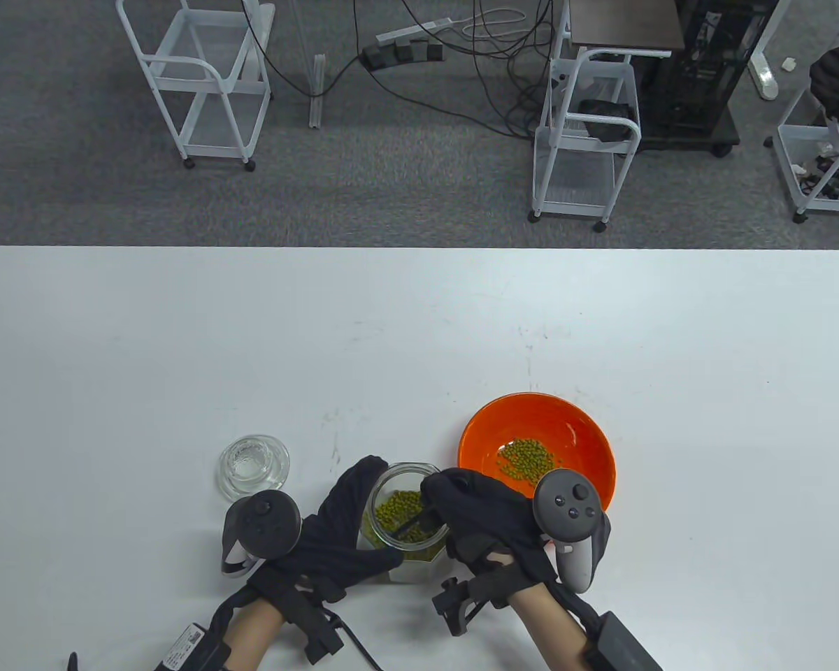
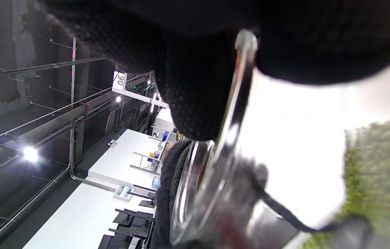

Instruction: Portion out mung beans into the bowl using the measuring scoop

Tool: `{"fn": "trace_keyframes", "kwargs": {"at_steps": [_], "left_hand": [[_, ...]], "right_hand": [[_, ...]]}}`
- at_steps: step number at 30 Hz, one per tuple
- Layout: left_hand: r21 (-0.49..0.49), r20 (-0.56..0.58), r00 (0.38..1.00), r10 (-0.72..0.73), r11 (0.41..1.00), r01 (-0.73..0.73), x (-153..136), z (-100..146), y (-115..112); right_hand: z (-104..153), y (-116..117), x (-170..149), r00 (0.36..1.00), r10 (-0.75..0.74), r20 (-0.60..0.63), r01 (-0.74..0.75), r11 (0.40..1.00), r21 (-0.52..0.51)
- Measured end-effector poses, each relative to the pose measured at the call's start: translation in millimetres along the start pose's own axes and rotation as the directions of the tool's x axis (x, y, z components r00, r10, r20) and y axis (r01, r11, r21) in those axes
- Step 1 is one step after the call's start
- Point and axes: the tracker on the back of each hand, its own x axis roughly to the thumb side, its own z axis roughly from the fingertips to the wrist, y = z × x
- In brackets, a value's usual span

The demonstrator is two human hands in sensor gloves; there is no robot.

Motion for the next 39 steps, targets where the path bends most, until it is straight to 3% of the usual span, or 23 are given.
{"fn": "trace_keyframes", "kwargs": {"at_steps": [10,28,39], "left_hand": [[0.001,0.001,1.000,0.003,1.000,-0.003,0,0,0],[0.001,0.001,1.000,0.003,1.000,-0.003,0,0,0],[0.003,0.000,1.000,0.007,1.000,-0.007,0,0,0]], "right_hand": [[4,-3,6,0.997,0.043,0.064,-0.042,0.999,-0.018],[-13,-33,-32,0.954,-0.250,-0.162,0.244,0.968,-0.059],[-15,-43,-38,0.939,-0.295,-0.179,0.276,0.954,-0.120]]}}
